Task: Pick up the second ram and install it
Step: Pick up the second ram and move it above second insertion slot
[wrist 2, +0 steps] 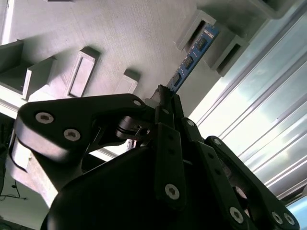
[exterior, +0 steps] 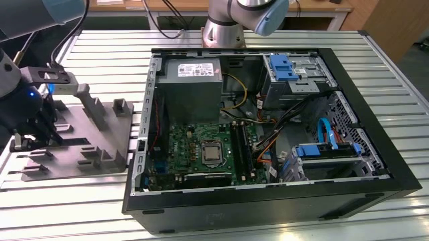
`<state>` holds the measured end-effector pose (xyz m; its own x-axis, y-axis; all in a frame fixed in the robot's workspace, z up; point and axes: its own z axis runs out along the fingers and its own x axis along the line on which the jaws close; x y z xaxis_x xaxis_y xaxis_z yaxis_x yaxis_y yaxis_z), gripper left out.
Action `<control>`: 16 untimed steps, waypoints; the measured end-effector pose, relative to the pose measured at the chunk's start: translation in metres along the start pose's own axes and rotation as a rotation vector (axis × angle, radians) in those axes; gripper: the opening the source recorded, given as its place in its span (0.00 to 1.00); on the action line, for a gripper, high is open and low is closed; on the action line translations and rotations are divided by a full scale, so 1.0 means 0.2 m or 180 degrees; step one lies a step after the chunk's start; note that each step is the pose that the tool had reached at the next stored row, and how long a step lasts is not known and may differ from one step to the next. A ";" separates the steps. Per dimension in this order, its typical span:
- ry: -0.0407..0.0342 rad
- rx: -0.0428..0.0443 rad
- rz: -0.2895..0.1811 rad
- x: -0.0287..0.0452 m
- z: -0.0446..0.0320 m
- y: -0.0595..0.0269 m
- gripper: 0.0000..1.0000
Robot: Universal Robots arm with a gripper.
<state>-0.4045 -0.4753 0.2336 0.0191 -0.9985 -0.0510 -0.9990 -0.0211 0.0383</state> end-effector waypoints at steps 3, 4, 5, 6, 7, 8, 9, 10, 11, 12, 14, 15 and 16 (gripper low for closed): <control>0.0000 0.0000 0.0000 0.000 -0.009 0.000 0.14; 0.0000 -0.0001 0.0000 0.000 -0.013 0.000 0.14; 0.0000 0.0000 0.0000 -0.001 -0.016 0.001 0.14; 0.0000 0.0000 0.0000 -0.001 -0.020 0.001 0.14; 0.0000 0.0000 0.0000 -0.001 -0.023 0.001 0.14; 0.0000 0.0000 0.0000 -0.001 -0.027 0.001 0.14; 0.0000 0.0000 0.0000 -0.002 -0.032 0.001 0.14; 0.0000 0.0000 0.0000 -0.002 -0.037 0.001 0.14; 0.0000 0.0000 0.0000 -0.002 -0.042 0.002 0.14; 0.0000 0.0000 0.0000 -0.002 -0.047 0.002 0.14; 0.0000 0.0000 0.0000 -0.003 -0.055 0.002 0.14; 0.0000 0.0000 0.0000 -0.003 -0.059 0.002 0.14; 0.0000 0.0000 0.0000 -0.003 -0.063 0.002 0.14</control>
<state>-0.4045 -0.4753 0.2461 0.0191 -0.9985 -0.0510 -0.9990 -0.0211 0.0384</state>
